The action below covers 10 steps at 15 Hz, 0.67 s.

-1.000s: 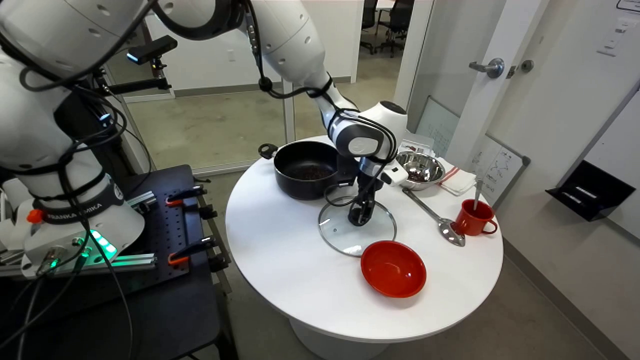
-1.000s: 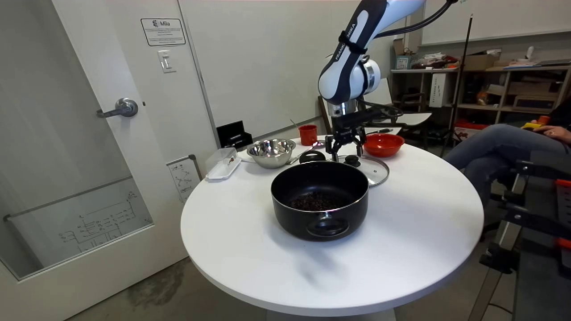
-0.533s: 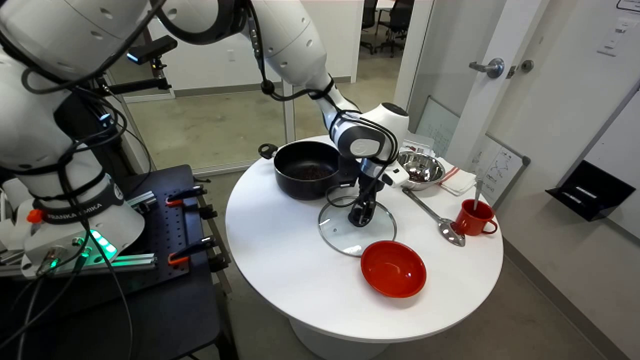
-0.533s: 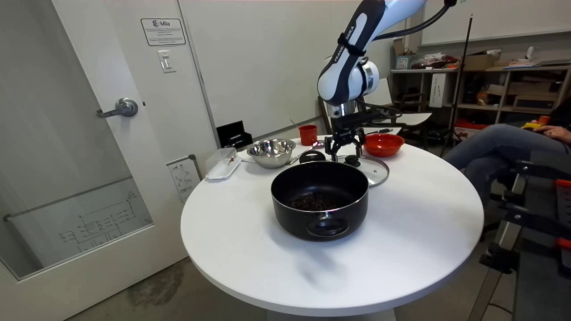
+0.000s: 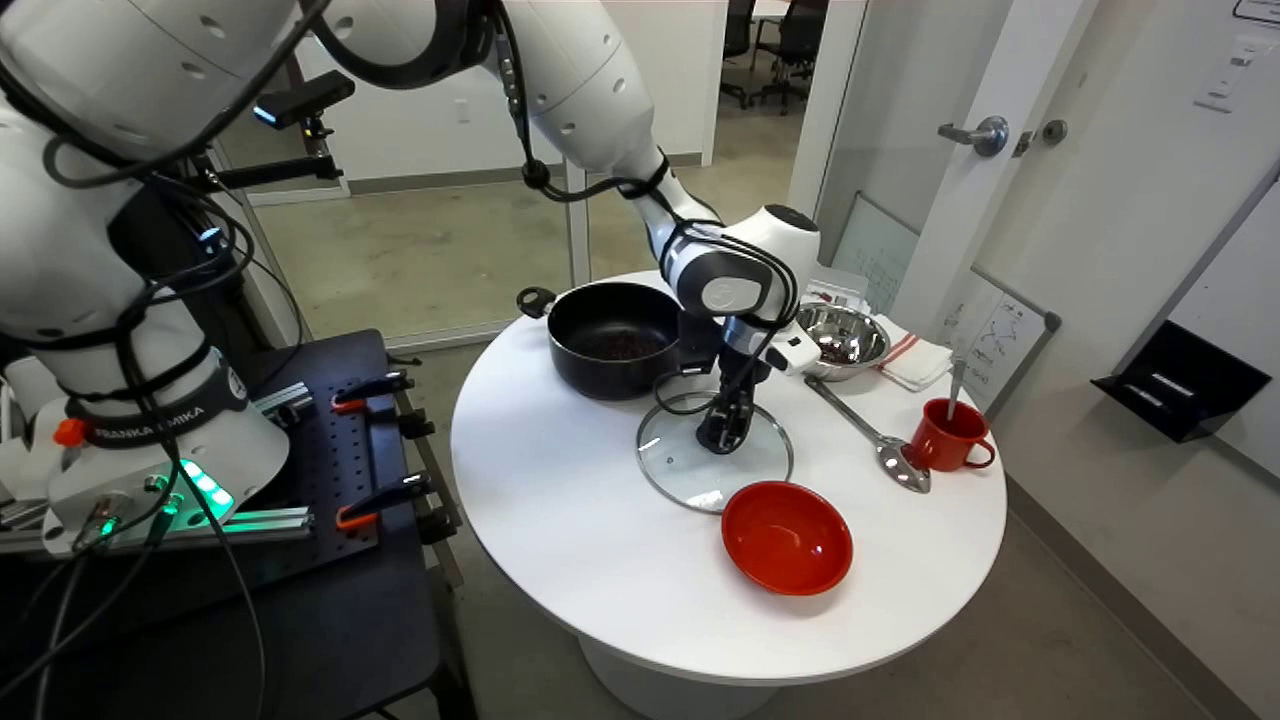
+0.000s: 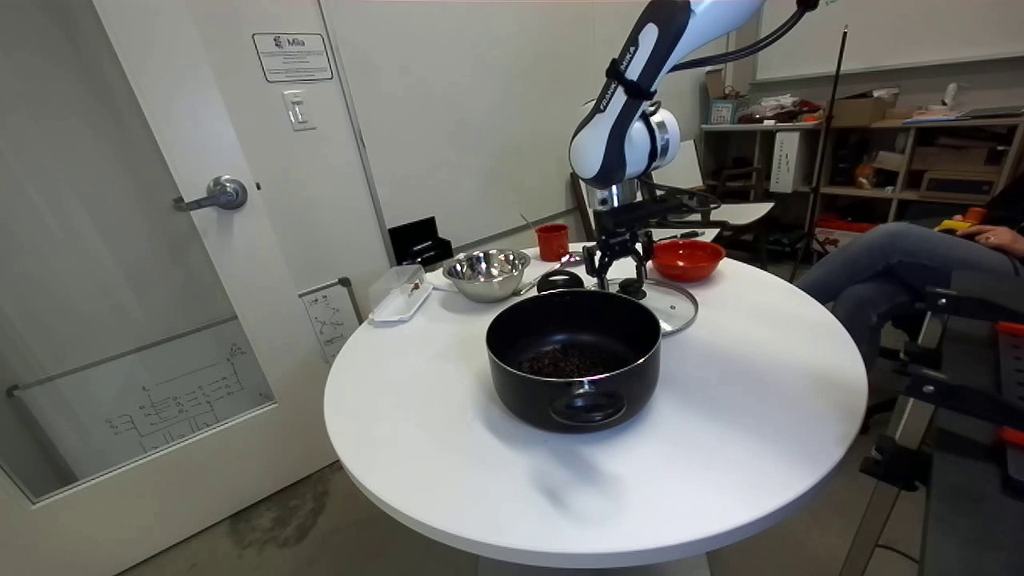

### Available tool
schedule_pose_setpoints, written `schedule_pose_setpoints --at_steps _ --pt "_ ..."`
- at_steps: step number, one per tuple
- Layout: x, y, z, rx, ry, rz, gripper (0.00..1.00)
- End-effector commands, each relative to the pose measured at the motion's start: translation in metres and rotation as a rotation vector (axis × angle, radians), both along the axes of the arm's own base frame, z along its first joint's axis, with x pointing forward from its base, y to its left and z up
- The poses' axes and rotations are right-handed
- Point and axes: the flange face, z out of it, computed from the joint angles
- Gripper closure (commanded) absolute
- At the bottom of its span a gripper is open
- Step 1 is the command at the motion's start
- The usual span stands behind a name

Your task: Pick up the lid from the pot and put it on the table, then pick up the red bowl and pour it's contents in the pot and pick up the lid and put it back on the pot

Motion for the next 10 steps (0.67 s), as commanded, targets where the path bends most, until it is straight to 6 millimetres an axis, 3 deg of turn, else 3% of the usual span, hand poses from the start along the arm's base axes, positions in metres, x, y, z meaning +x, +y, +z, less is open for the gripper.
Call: schedule_pose_setpoints --at_steps 1,7,8,10 --pt "0.0066 -0.0010 -0.0021 0.002 0.013 -0.018 0.27" --pt "0.0061 -0.0026 -0.0044 -0.001 0.027 -0.022 0.14" --pt "0.0062 -0.0031 -0.0045 0.000 0.029 -0.023 0.31" --pt "0.0065 -0.0042 -0.0051 0.001 0.032 -0.025 0.44"
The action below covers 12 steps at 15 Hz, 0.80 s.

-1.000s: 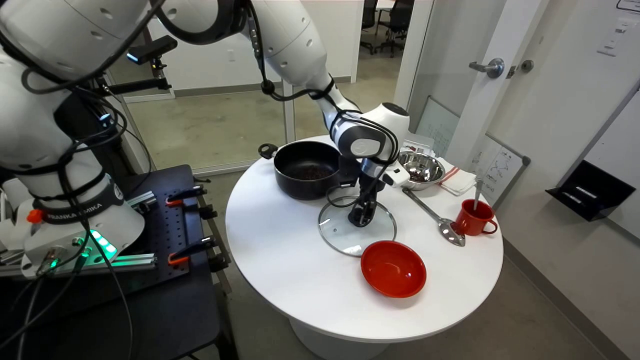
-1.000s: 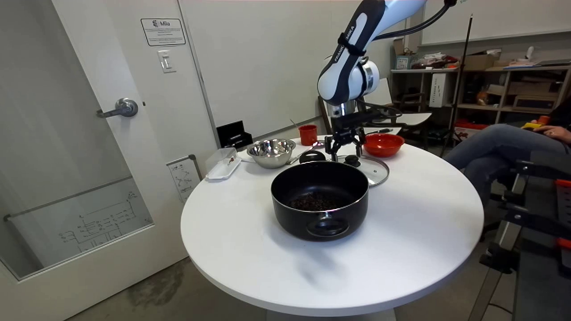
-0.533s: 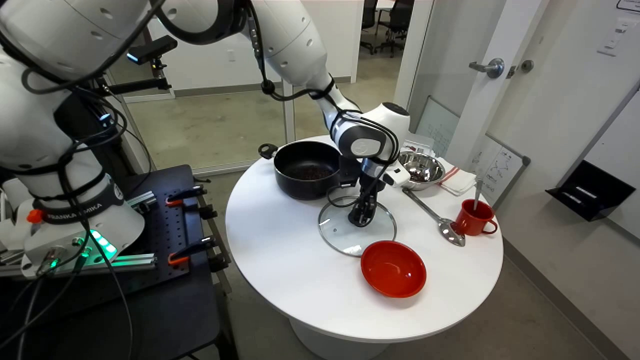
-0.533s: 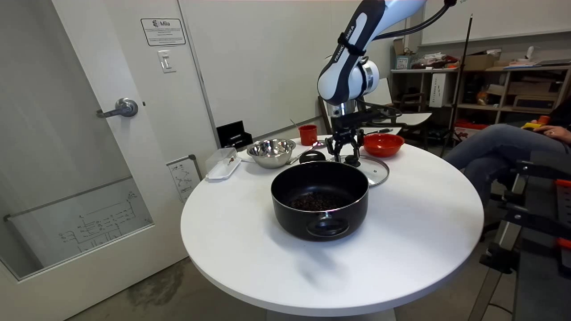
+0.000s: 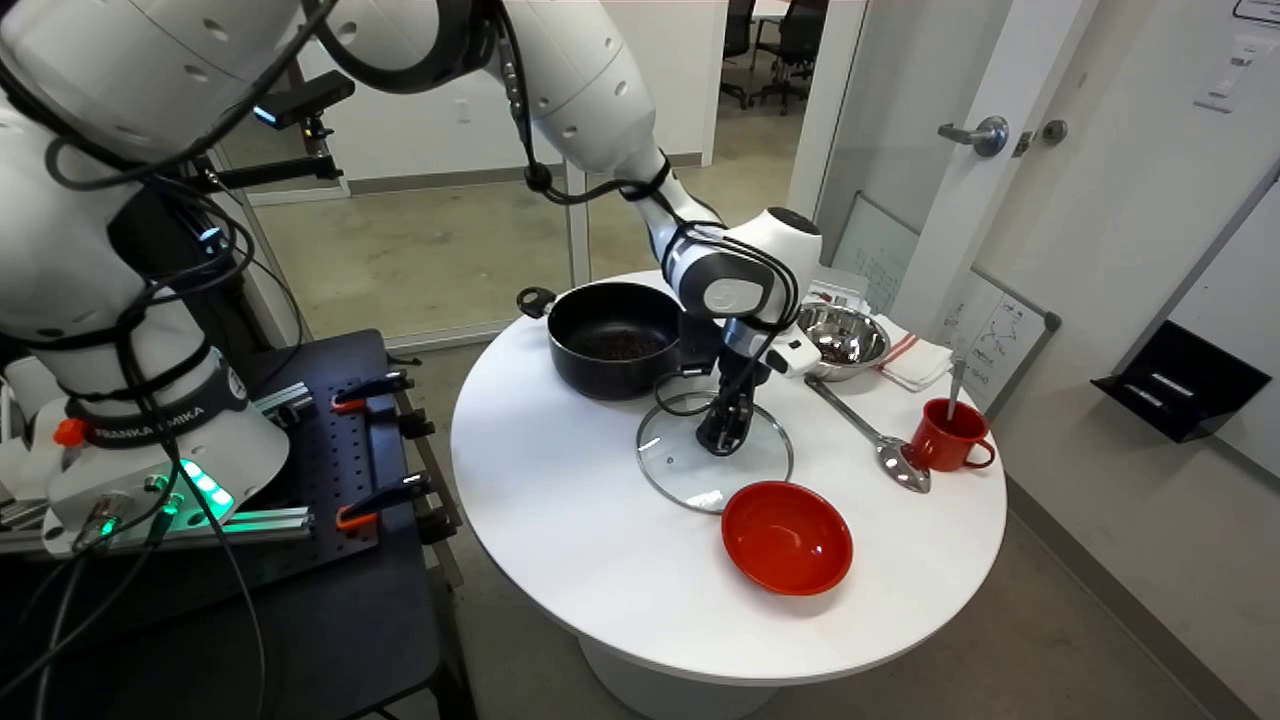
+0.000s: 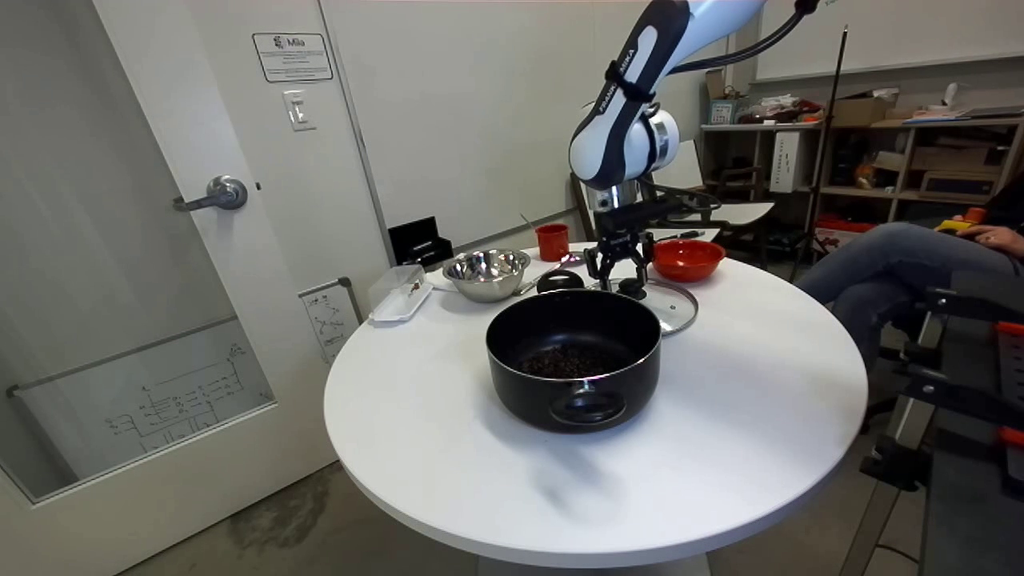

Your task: Pick up the lid from the pot and put it on the table, then pick up the red bowl and pour it's contents in the pot and pick up the lid and put it back on the pot

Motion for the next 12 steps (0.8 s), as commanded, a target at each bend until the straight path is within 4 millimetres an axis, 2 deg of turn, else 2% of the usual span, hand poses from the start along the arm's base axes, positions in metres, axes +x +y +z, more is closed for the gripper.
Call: schedule_pose_setpoints --at_steps 1,3,5,8,10,12 --pt "0.0069 -0.0033 -0.0020 0.001 0.015 -0.023 0.51" --pt "0.0085 -0.0058 0.0018 0.001 0.014 -0.027 0.67" --pt "0.0110 -0.0091 0.0052 0.000 0.010 -0.031 0.78" --pt "0.0111 -0.0105 0.0041 0.002 0.015 -0.034 0.84" --pt "0.0107 -0.0115 0.0030 0.008 0.023 -0.039 1.00" --pt "0.0104 -0.0119 0.0021 0.005 0.030 -0.042 1.00"
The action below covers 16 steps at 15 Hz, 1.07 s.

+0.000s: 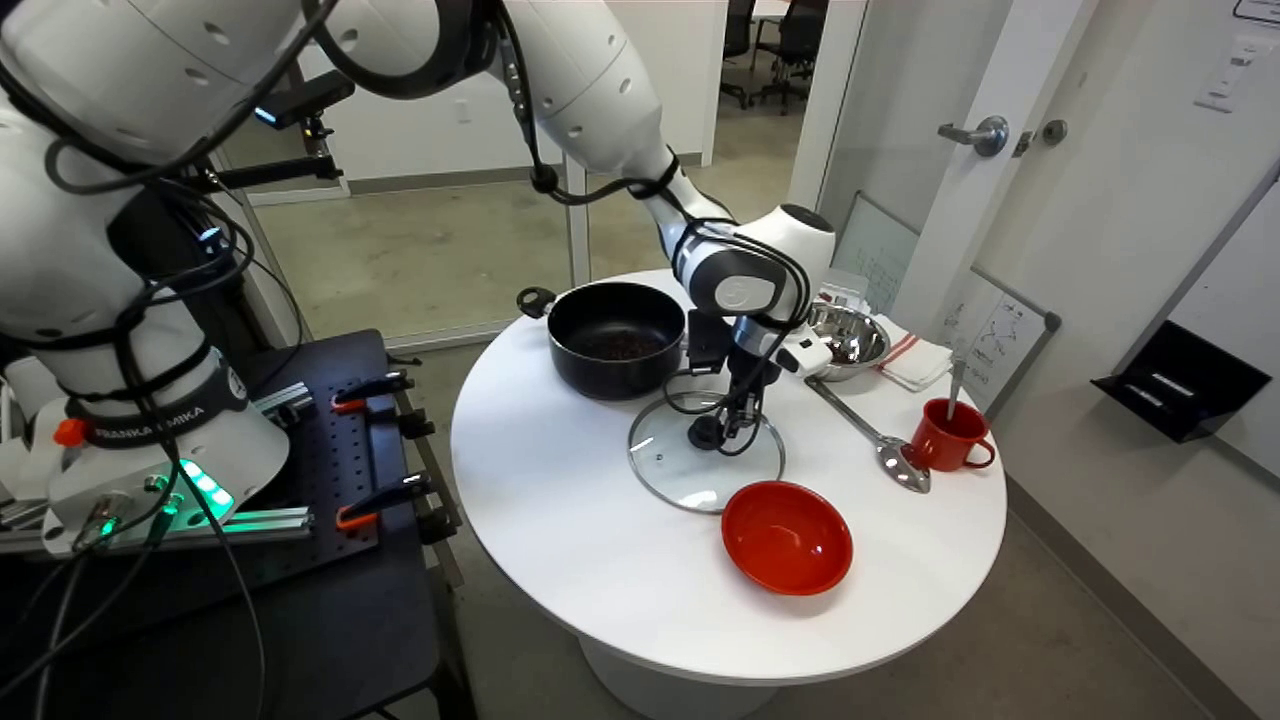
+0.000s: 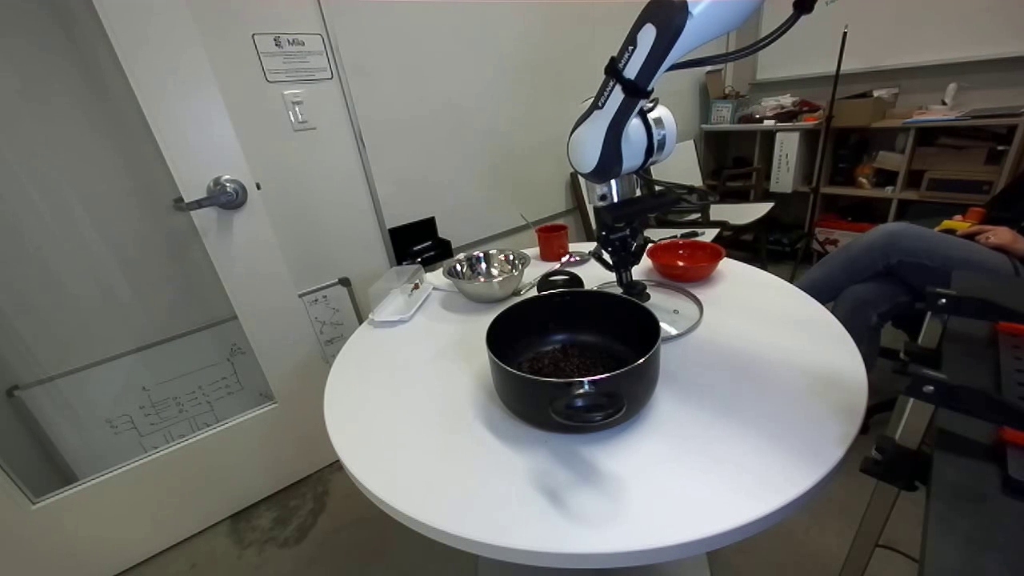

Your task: Pick up the lid from the pot and put it on the table, then pick up the red bowl and pour it's contents in the pot and pick up the lid and put it back on the pot

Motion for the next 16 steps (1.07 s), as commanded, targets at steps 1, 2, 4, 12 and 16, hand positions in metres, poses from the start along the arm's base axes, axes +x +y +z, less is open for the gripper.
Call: schedule_pose_setpoints --at_steps 1,2,4,12,16 --pt "0.003 -0.002 -0.005 -0.005 0.027 -0.033 0.74" --pt "0.003 -0.002 -0.004 -0.007 0.026 -0.037 0.73" --pt "0.003 -0.002 0.005 -0.023 0.016 -0.049 0.60" --pt "0.001 0.013 0.008 0.008 0.012 -0.100 0.04" --pt "-0.004 0.013 0.007 -0.001 0.019 -0.139 0.00"
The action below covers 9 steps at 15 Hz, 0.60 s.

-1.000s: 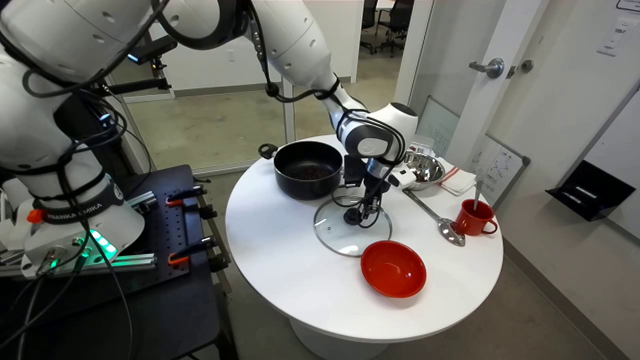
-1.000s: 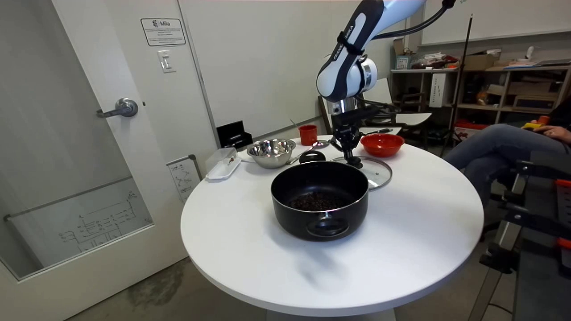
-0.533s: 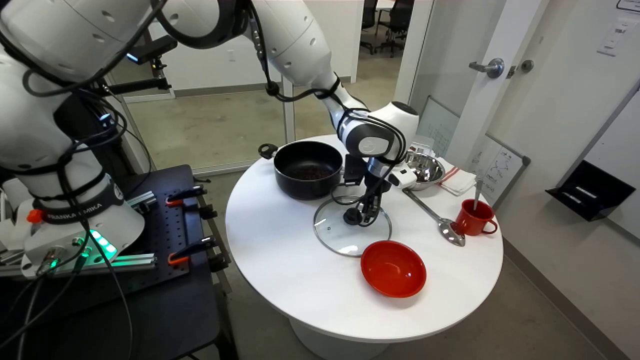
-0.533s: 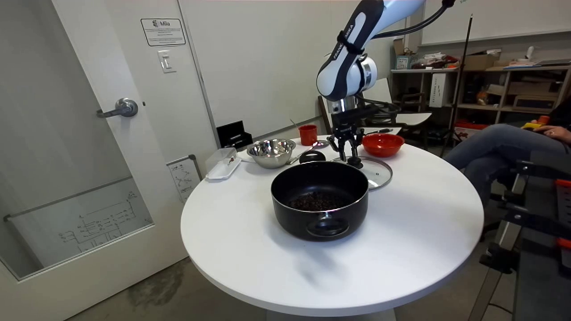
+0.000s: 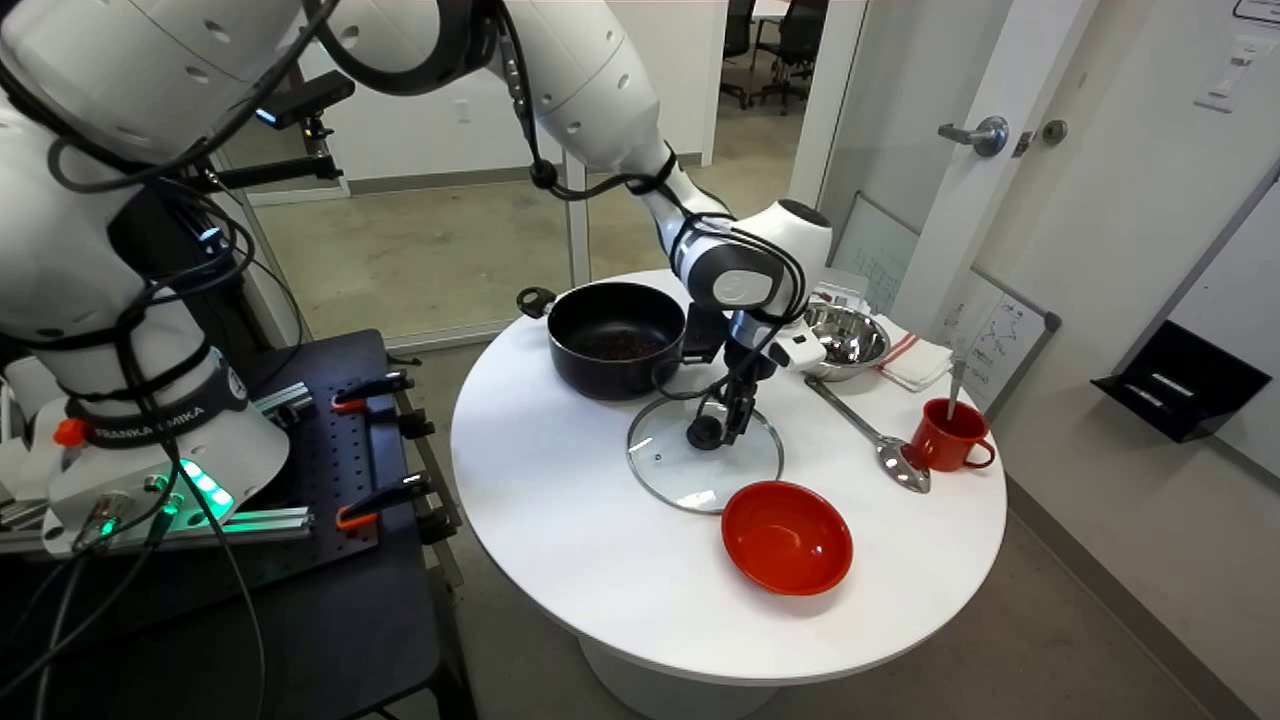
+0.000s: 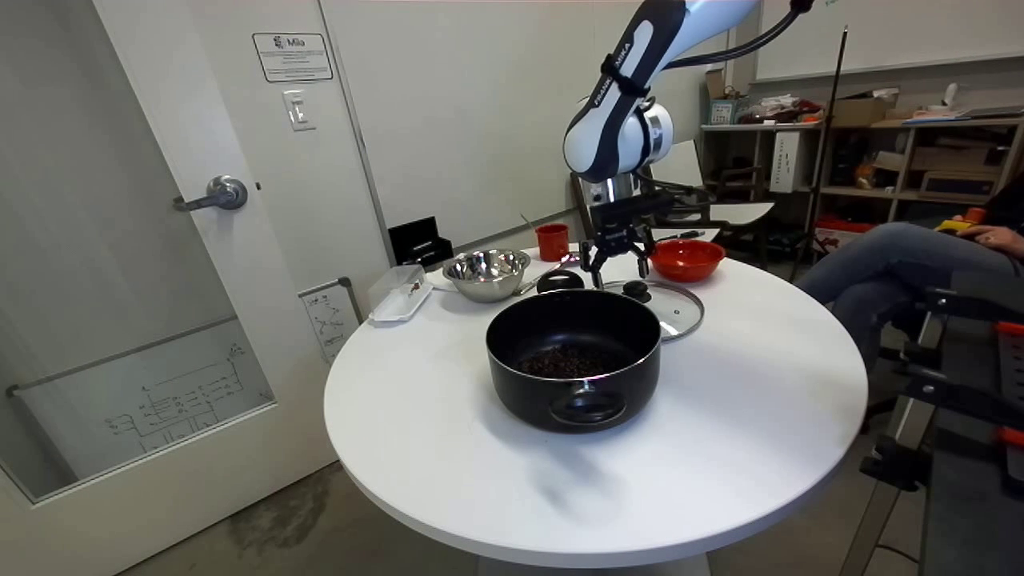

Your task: Pick up the lid from the pot and put it on the table, then pick up the red bowl and pour it's contents in the pot and pick up the lid and put it back on the pot

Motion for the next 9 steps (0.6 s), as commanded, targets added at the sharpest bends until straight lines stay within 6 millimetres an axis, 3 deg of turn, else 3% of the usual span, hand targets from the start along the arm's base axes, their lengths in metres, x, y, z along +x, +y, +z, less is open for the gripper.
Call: schedule_pose_setpoints --at_steps 1,9 --pt "-0.006 0.004 0.006 0.007 0.016 -0.052 0.00" --pt "-0.004 0.006 -0.006 0.022 0.009 -0.059 0.00"
